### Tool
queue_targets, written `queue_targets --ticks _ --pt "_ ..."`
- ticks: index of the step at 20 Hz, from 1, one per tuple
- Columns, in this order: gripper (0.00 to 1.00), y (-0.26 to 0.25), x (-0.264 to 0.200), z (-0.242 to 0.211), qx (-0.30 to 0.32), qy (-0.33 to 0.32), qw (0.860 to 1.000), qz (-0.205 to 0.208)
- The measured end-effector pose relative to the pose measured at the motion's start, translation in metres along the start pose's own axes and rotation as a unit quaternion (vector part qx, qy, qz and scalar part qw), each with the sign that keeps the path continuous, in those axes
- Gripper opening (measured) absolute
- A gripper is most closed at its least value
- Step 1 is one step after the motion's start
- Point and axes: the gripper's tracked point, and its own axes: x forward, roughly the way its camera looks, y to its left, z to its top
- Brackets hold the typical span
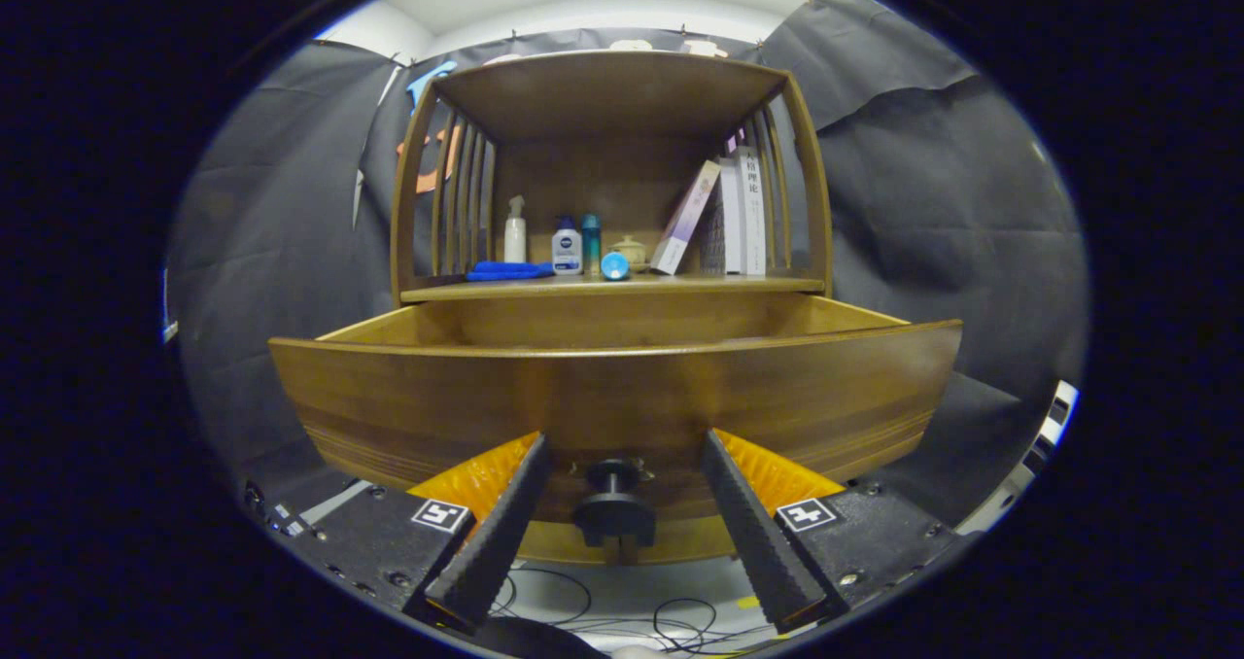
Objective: Pull open the drawer, take out the items inside it, and place them on the countertop above the cabinet.
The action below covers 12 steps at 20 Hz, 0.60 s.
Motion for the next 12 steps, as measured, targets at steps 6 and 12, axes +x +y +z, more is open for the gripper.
queue_targets --ticks 6,12 --pt "0.99 0.001 0.008 0.001 -0.005 -0.001 1.000 0.002" --pt "0.99 0.004 0.043 0.012 -0.009 0.001 1.000 0.004"
